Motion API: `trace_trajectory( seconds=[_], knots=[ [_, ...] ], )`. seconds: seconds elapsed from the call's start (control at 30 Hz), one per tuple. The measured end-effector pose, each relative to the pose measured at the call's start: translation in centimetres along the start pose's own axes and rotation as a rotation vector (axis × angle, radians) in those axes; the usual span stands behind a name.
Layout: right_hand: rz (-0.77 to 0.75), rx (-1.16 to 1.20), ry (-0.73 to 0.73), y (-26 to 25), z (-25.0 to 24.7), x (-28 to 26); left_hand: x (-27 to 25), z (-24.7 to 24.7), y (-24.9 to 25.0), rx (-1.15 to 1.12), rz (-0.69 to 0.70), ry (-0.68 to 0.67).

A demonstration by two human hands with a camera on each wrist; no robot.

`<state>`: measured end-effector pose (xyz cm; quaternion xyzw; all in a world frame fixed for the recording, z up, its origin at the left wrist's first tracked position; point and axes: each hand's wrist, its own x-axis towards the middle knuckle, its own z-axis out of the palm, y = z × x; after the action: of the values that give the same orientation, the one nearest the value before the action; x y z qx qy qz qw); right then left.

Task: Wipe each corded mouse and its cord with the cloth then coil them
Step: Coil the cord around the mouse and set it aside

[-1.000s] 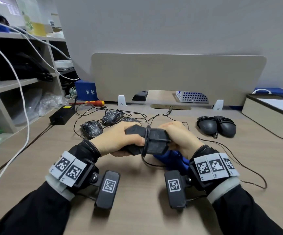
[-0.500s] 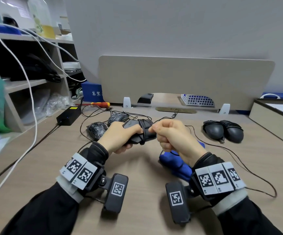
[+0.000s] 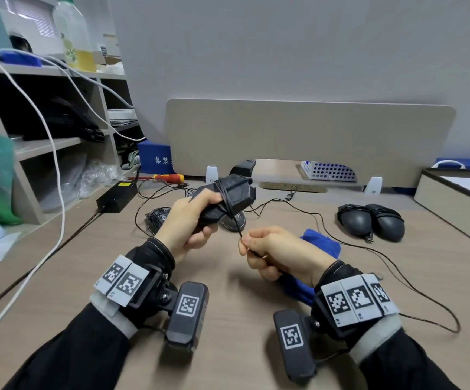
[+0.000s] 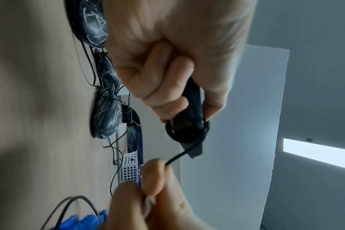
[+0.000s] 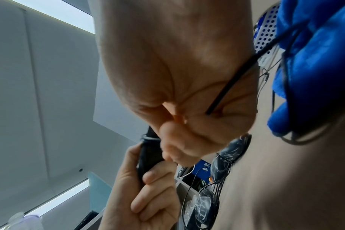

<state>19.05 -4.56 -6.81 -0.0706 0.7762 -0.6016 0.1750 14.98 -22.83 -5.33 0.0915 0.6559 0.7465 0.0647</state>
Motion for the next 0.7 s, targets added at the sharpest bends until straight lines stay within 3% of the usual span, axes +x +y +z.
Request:
trace_trajectory(
  seconds=[0.23,0.37,0.53,0.7],
  knots=[
    [-0.004,-0.015,0.293,0.0,-1.5,-0.1,-0.6,0.8,-0.3,0.121,0.074,-0.250],
    [-0.103,-0.067,0.475,0.2,-2.5,0.2,-0.7,1.2,-0.8,0.252,0.049,-0.282],
    [-0.246,-0.023,0.528,0.5,-2.8,0.6,-0.5,1.9,-1.6,0.490,-0.007,-0.298],
    [-0.360,-0.074,0.584,-0.1,-2.4,0.5,-0.4,1.9,-1.5,0.615,-0.026,-0.207]
  ],
)
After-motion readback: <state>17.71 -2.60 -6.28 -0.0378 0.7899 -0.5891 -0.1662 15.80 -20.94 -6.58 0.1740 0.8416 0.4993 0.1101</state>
